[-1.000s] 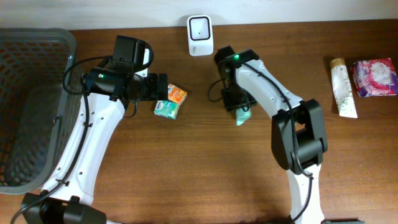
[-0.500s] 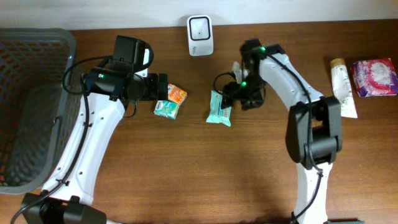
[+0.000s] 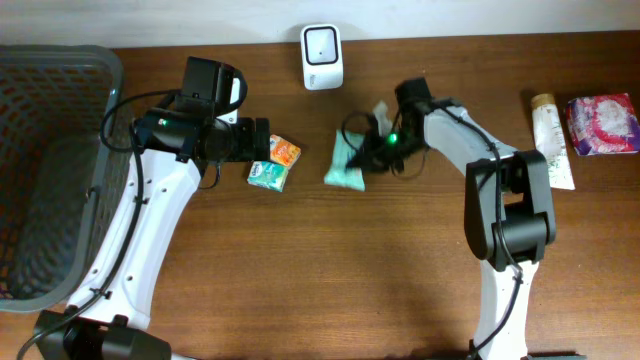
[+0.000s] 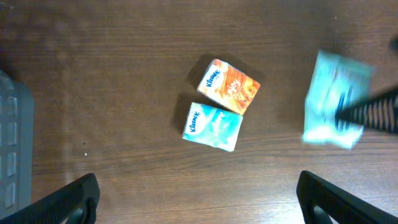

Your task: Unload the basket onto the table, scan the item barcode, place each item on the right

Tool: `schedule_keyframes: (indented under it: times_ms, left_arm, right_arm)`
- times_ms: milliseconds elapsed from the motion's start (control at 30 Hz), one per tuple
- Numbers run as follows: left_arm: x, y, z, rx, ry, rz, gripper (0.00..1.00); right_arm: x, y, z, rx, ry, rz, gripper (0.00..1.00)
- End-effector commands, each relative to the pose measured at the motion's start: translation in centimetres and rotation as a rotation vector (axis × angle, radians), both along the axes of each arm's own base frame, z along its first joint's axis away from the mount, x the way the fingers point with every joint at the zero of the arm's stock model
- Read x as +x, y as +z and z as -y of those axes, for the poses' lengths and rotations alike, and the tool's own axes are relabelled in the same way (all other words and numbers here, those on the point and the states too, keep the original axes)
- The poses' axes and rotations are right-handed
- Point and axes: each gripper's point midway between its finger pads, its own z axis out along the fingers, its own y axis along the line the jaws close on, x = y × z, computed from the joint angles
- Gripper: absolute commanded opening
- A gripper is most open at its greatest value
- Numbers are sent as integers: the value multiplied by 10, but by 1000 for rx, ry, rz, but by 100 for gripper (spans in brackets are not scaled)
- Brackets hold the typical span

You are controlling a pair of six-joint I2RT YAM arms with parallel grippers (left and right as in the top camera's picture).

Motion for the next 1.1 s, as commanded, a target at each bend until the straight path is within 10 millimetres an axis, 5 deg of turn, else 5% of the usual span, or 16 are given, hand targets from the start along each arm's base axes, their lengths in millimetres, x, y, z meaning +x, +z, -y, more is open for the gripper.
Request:
schedule_keyframes:
  times_ms: [0, 67, 200, 300, 467, 533, 567, 700, 833, 900, 967, 1067]
  left_arm:
    - [0, 1, -1, 4, -3, 4, 99]
    - [0, 1, -1, 4, -3, 4, 99]
    - [0, 1, -1, 5, -3, 3, 99]
    - [0, 1, -1, 4, -3, 4, 99]
    - [0, 1, -1, 5, -3, 4, 99]
    - [0, 1, 0, 5, -3, 4, 99]
    - [0, 1, -1, 5, -3, 4, 99]
    - [0, 1, -1, 5, -3, 4, 99]
    - [0, 1, -1, 5, -3, 4, 99]
    - [0, 1, -1, 5, -3, 4, 99]
    - [0, 1, -1, 5, -3, 4, 99]
    - [0, 1, -1, 5, -3, 4, 99]
  right_arm:
    - [64, 72, -17, 83, -71, 199, 4]
    - [110, 111, -26, 182, -185, 341, 4]
    - [167, 147, -26, 296, -384, 501, 4]
    - [193, 133, -27, 297, -529, 532, 4]
    - [210, 116, -43, 236, -612, 597, 4]
    - [202, 123, -47, 271, -500, 618, 5]
    - [196, 121, -45, 296, -449, 577, 13]
    - [163, 108, -16, 214, -331, 439, 29]
    - [111, 63, 12, -96, -229, 304, 65]
    - [99, 48, 0, -118, -145, 302, 82]
    - [95, 42, -12, -134, -86, 335, 88]
    - [92, 5, -29, -216, -61, 325, 93]
